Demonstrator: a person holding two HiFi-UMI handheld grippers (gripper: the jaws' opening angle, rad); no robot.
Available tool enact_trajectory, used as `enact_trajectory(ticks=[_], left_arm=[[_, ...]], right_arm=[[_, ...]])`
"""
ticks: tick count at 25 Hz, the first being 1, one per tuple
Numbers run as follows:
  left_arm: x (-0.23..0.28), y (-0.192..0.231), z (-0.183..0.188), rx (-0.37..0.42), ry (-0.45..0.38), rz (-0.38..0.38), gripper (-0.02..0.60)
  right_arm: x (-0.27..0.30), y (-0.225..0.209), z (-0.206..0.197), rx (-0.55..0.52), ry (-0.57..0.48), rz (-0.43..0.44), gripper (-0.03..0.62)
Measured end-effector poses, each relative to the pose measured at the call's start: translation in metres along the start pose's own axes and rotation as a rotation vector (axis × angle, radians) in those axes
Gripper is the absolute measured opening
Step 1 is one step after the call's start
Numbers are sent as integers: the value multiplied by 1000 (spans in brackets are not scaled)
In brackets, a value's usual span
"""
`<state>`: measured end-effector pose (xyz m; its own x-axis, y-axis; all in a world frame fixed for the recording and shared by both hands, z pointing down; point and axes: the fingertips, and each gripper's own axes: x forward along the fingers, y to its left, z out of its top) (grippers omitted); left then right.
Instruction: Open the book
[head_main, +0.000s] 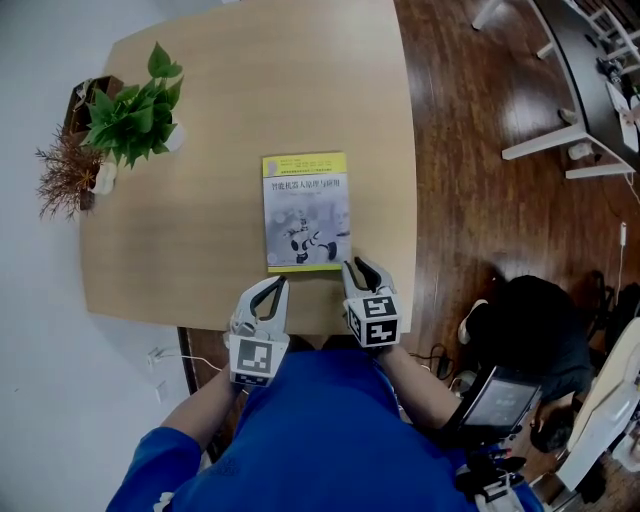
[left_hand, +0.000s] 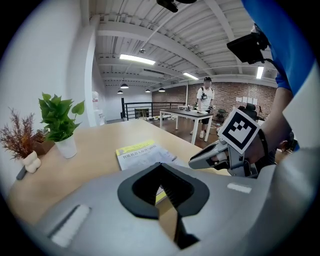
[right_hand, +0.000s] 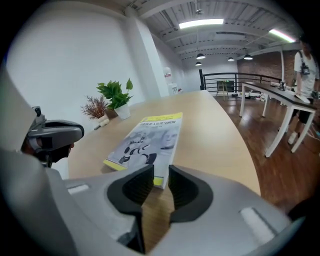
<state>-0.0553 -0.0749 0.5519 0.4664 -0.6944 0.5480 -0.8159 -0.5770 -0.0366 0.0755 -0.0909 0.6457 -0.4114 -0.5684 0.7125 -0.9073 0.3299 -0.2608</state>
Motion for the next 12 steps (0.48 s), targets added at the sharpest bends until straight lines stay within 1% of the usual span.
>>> enact_trajectory(ticks=[2,8,12], left_arm=[[2,1,-4,-11,8,0,6],[7,2,-13,-14,21,-15,6],[6,3,-14,-21,21,-17,6]], right_arm=[[4,0,-3,-3,16,-13,81],[11,-1,-6,0,38,-37,81],[11,0,-7,-52,60,-63,81]])
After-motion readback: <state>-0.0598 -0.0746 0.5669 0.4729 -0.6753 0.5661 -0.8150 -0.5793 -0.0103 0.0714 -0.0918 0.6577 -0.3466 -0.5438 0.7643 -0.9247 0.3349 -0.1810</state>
